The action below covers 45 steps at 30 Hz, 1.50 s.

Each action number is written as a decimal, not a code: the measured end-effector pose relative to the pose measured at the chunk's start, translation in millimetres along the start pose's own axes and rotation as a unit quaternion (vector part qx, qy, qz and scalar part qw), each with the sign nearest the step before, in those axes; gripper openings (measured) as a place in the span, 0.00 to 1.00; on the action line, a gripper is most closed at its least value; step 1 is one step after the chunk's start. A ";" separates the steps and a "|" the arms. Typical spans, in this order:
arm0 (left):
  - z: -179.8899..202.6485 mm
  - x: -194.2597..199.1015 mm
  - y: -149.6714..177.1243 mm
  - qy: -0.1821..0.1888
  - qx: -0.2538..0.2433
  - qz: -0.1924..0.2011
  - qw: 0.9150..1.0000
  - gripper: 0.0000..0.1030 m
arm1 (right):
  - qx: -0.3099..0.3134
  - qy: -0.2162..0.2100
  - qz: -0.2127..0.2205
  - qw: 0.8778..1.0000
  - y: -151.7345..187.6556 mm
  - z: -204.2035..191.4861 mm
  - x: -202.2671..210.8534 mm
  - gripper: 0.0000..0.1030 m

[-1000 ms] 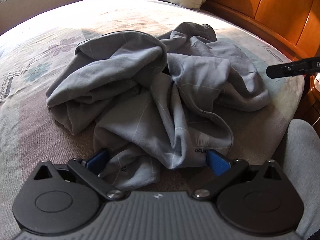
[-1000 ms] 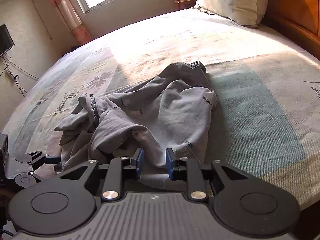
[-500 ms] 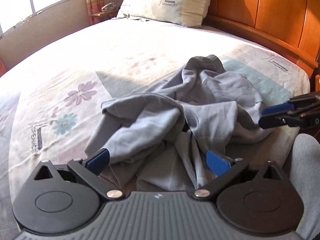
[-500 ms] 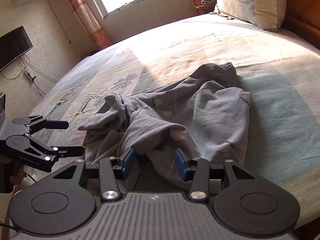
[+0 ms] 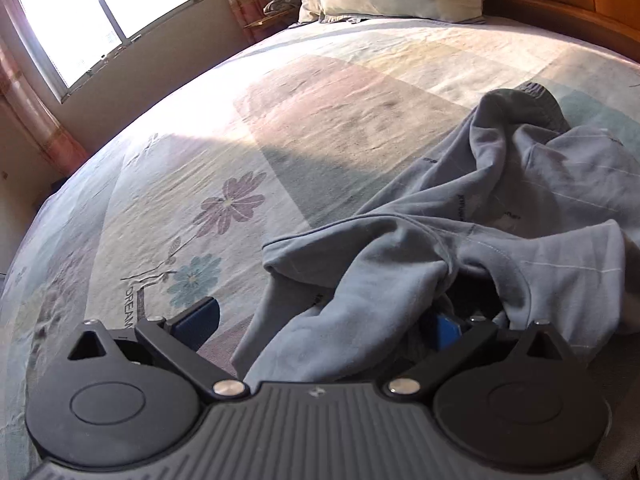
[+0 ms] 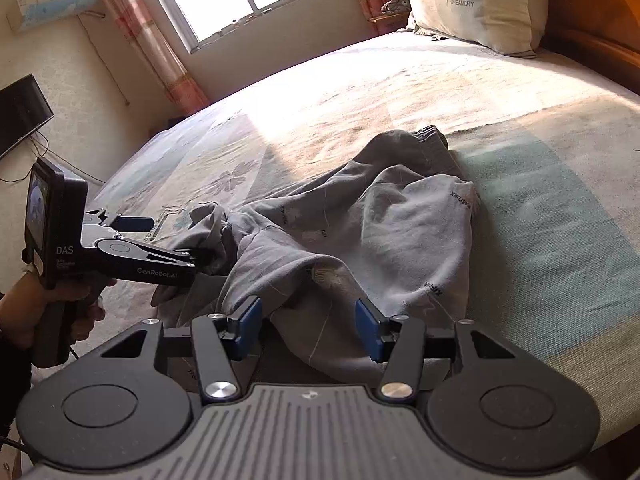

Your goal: Fold clothes

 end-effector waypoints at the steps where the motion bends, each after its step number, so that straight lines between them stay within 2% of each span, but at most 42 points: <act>1: -10.8 -3.2 0.4 -0.011 0.002 -0.005 1.000 1.00 | -0.001 0.002 -0.001 1.000 0.4 1.1 -0.6 0.55; 9: -96.7 -27.9 3.5 -0.100 0.014 -0.045 0.994 0.99 | 0.001 0.002 -0.013 1.000 3.9 -7.2 -9.4 0.56; 11: -101.6 -24.4 3.8 -0.080 0.025 -0.038 0.996 0.99 | 0.004 0.005 -0.014 1.000 3.9 -9.3 -9.7 0.58; 16: -85.8 -11.6 7.7 0.020 0.073 -0.019 0.997 0.99 | 0.014 0.008 -0.015 1.000 3.2 -17.2 -11.5 0.64; 18: -84.5 -17.8 10.0 0.026 0.084 -0.025 0.996 0.99 | 0.019 0.009 -0.017 1.000 4.6 -21.1 -12.5 0.65; 22: -96.6 -38.9 19.7 0.026 0.115 -0.064 0.991 0.99 | 0.029 0.010 -0.022 0.999 7.5 -28.9 -14.6 0.66; 26: -125.5 -56.8 31.1 -0.071 0.059 -0.103 0.990 0.99 | 0.039 0.011 -0.027 0.999 10.4 -36.7 -16.7 0.67; 28: -140.5 -64.9 36.2 -0.121 0.029 -0.122 0.985 0.99 | 0.037 0.014 -0.030 0.999 11.3 -35.7 -18.3 0.67; 32: -181.8 -83.3 37.9 -0.181 0.019 -0.148 0.972 0.99 | 0.029 0.023 -0.038 0.999 12.5 -30.6 -22.4 0.67; 39: -149.1 -75.7 11.1 -0.083 0.006 -0.120 0.989 0.99 | 0.033 0.030 -0.044 0.998 12.7 -33.7 -29.3 0.67; 45: -118.4 -66.6 -12.5 0.005 -0.004 -0.093 0.996 0.99 | 0.038 0.028 -0.051 0.998 14.8 -41.8 -37.1 0.67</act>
Point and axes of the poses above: each gripper's, at about its wrist camera, not at the fingertips, and x roughly against the way its jaws point, z to its right, y to its underside, the point moved 5 cm from there along -x, roughly the way its jaws point, and after that the axes turned 5 degrees about -x, right-handed, at the moved point
